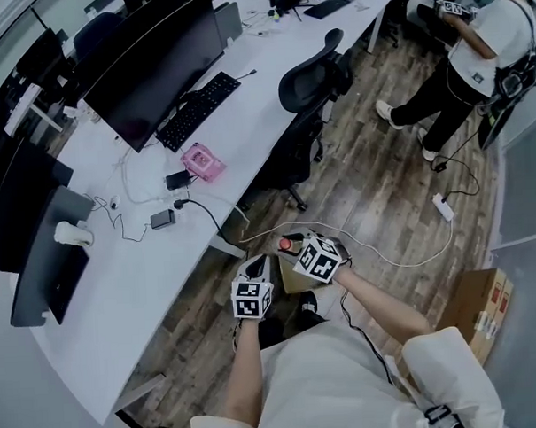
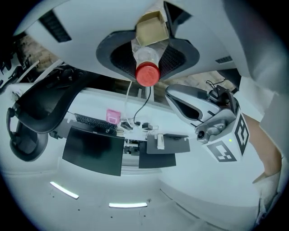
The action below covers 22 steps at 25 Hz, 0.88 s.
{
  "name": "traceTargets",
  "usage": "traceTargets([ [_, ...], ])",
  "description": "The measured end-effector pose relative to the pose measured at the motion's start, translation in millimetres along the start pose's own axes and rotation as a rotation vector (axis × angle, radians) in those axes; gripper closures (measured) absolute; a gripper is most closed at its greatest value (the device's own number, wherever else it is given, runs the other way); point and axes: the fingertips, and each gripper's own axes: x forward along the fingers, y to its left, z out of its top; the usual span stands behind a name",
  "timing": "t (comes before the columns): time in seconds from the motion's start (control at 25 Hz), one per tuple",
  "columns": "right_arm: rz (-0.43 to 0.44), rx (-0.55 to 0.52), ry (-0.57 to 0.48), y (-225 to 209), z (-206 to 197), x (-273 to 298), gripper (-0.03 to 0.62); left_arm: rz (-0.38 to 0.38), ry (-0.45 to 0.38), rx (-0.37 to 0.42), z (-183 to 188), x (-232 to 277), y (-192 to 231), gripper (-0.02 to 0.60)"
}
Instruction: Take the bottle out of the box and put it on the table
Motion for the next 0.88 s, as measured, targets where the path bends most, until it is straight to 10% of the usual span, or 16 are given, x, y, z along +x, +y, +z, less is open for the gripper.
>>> traceTargets([
  [0.88,-0.102,0.092,-0.165,-119.5,152.7,17.9,0.411,0.006,-0.104,-0.011,104.5,19.4,108.1,0.568],
])
